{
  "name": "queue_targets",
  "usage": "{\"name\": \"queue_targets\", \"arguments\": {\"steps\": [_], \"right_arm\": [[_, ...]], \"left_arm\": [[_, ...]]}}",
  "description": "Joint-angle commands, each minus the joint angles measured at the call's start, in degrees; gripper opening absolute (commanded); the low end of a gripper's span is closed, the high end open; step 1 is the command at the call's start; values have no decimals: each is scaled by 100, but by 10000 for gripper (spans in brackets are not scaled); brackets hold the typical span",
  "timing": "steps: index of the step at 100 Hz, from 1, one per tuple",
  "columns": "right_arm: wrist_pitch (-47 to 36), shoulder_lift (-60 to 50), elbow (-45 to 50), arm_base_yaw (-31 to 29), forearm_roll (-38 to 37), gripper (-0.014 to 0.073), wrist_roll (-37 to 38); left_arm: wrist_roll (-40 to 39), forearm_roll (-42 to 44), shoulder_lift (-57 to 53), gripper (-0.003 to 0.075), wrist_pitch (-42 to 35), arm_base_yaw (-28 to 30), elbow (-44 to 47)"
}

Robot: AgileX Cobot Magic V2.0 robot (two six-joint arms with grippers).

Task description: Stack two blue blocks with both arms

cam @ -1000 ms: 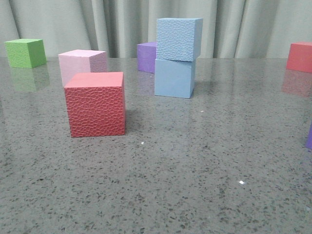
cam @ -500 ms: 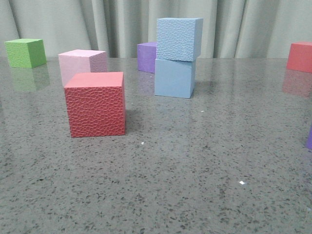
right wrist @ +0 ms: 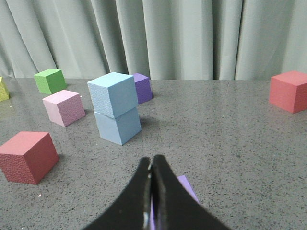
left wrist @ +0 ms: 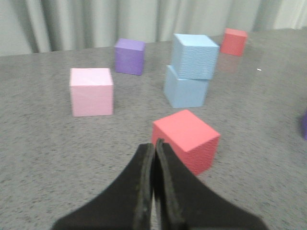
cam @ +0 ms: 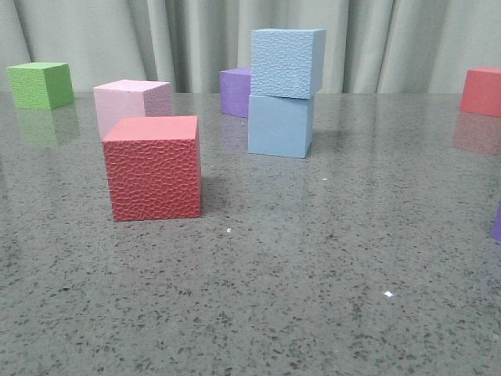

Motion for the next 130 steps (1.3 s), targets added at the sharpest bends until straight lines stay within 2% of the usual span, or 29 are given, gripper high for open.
{"name": "queue_targets", "arguments": {"steps": [1,14,30,47,62,79,130], "right_arm": [[-485,76,-116,-15,-86,-70,-48],[-485,76,-116,-15,-86,-70,-48],[-485,76,-116,-15,-86,-70,-48],[-485,76,-116,-15,-86,-70,-48],[-485,76,-116,-15,-86,-70,-48],[-485,76,-116,-15,-86,-70,-48],[-478,76,-116,-15,-86,-70,-48]], "left_arm": [[30,-71,-91,-19,-741,332,6],[828,-71,-436,-19,-1511,1138,491],[1336,-133,-983,-19,-1855,2035,1090],[1352,-254,-1618,-19,-2261,2929,1820],[1352,-341,-1998,-19,-2240,3389,2186],[1352,-591,-2257,-19,-2326,3669,2520],[1505,-584,-2247,-19,-2236,3679,2520]]}}
